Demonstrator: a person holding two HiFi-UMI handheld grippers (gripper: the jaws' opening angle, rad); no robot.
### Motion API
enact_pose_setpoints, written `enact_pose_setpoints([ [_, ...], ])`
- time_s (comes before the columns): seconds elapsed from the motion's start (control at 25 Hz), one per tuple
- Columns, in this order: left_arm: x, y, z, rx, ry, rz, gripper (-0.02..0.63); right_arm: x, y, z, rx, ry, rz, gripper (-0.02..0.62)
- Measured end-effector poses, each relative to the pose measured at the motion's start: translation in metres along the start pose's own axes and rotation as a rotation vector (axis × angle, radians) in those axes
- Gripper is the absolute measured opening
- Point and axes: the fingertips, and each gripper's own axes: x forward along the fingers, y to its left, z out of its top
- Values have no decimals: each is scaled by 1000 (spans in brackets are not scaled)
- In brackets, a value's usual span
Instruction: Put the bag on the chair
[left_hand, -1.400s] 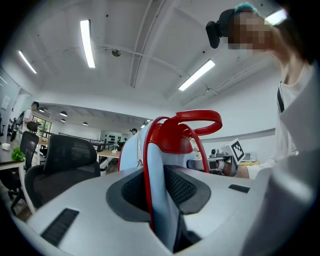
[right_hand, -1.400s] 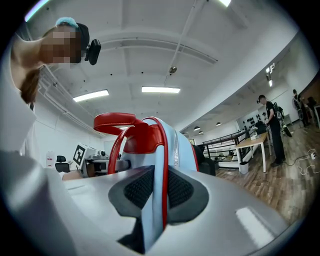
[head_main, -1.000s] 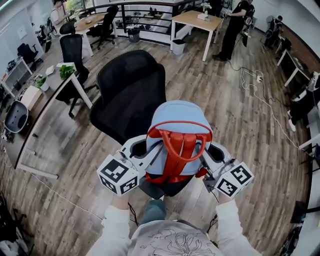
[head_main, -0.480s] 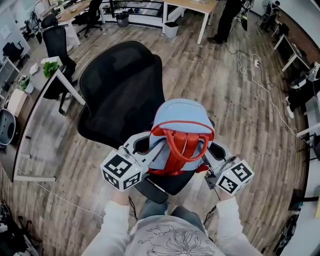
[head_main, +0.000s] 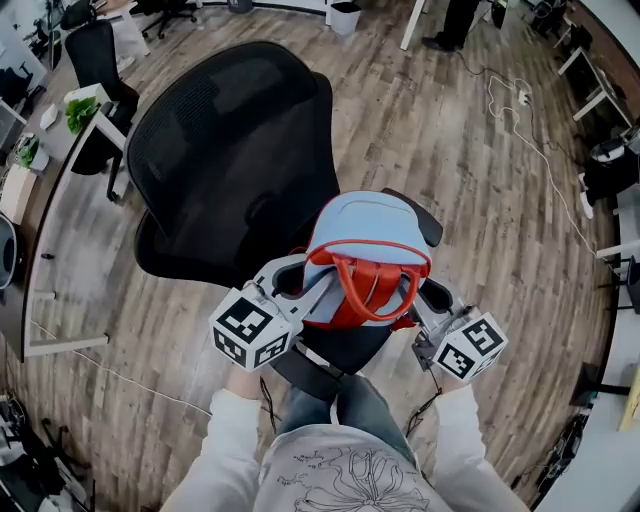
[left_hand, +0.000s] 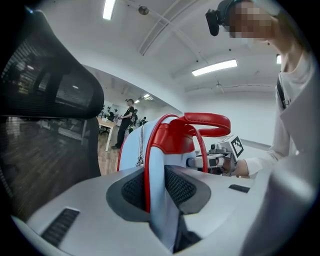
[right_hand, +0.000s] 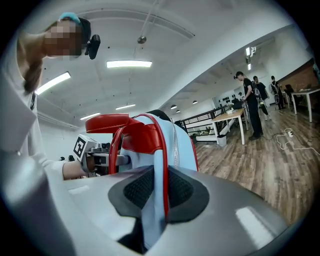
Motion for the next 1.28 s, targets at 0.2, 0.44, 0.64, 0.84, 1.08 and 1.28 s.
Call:
enact_pose_setpoints([
  [0.2, 9, 9, -29, -24, 39, -1, 94, 7, -12, -29, 15, 64, -3, 67],
  [0.44, 16, 22, -69, -68, 102, 20, 95, 17, -21, -67, 16, 162, -4, 69],
  [0.64, 30, 29, -103, -74, 159, 33, 95, 22, -39, -99, 19, 224, 1, 69],
  [0.84, 44, 37, -134, -75, 208, 35, 97, 27, -55, -130, 9, 286, 3, 69],
  [1.08, 56, 47, -170, -75, 265, 38, 98, 34, -70, -163, -29, 351, -7, 72],
  [1.28, 62, 55, -201, -56, 321, 40, 98, 42, -80, -193, -58, 406, -19, 74],
])
